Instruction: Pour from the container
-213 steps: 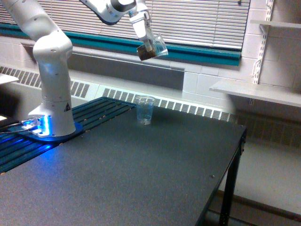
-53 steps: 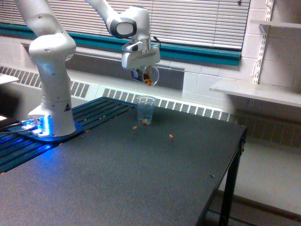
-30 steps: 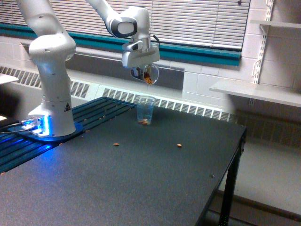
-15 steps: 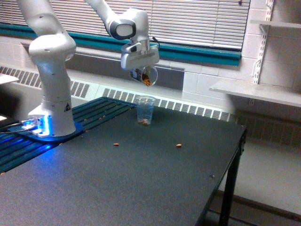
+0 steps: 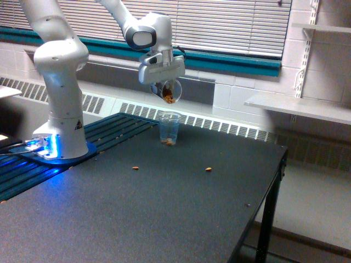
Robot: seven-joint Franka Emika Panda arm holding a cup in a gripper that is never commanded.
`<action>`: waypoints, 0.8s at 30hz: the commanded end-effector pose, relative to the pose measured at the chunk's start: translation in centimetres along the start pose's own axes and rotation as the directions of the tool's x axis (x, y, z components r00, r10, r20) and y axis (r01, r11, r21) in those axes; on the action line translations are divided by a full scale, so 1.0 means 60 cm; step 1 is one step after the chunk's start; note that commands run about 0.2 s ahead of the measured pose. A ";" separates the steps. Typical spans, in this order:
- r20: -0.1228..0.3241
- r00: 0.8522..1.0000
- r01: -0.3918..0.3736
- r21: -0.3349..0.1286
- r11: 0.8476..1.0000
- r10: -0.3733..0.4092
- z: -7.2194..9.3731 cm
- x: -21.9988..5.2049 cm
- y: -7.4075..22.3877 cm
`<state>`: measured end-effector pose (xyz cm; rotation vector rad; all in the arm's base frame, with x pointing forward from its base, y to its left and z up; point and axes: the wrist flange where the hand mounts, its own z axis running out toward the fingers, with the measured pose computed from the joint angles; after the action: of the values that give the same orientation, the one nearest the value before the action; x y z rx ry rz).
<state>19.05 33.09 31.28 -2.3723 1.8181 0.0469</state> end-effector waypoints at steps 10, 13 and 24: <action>0.056 0.998 -0.009 0.012 1.000 0.009 0.004 0.004 -0.001; 0.067 0.998 -0.003 0.014 1.000 0.002 0.002 0.000 -0.003; 0.088 0.996 0.003 0.007 1.000 -0.004 0.007 -0.004 -0.006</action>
<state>19.17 33.15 30.83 -2.3144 1.8160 0.1330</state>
